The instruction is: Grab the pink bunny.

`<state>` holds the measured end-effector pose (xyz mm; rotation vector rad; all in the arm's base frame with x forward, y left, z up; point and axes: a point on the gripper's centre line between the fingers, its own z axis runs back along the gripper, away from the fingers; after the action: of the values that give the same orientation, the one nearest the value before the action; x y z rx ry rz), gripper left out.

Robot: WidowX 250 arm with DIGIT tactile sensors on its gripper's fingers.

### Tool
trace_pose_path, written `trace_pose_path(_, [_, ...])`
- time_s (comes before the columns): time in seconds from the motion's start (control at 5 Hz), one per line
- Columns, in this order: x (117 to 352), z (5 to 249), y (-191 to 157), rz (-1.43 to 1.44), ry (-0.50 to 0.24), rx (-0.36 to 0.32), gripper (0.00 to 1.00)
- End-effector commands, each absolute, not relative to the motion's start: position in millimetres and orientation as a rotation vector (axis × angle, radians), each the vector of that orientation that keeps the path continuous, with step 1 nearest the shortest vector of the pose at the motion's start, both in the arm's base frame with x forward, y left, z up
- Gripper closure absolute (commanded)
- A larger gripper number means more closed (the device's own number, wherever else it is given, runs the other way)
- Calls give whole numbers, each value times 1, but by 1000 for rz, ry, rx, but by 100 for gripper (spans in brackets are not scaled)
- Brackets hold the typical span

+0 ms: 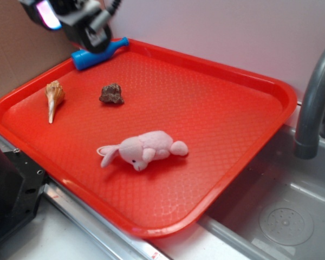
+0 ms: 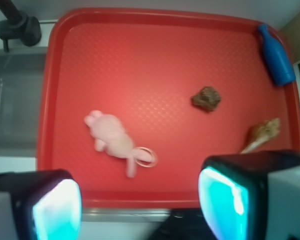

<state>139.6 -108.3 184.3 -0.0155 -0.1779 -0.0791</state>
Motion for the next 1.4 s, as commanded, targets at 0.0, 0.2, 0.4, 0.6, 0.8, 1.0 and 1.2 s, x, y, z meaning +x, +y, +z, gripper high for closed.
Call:
trace_pose_path(0.0, [142,189,-110,-73,-201,-28,0])
trace_pose_path(0.2, [142,189,-110,-73,-201,-28,0])
trace_pose_path(0.4, [177,145,-100,-322,-179,-45,0])
trace_pose_path(0.6, [159,98,-117,-531,-157,-77,0])
trace_pose_path(0.8, [167,62,-116,-623,-131,-118,0])
trace_pose_path(1.0, [168,59,-129,-710,-129,-134,0])
trace_pose_path(1.2, [170,59,-122,-621,-89,-106,0])
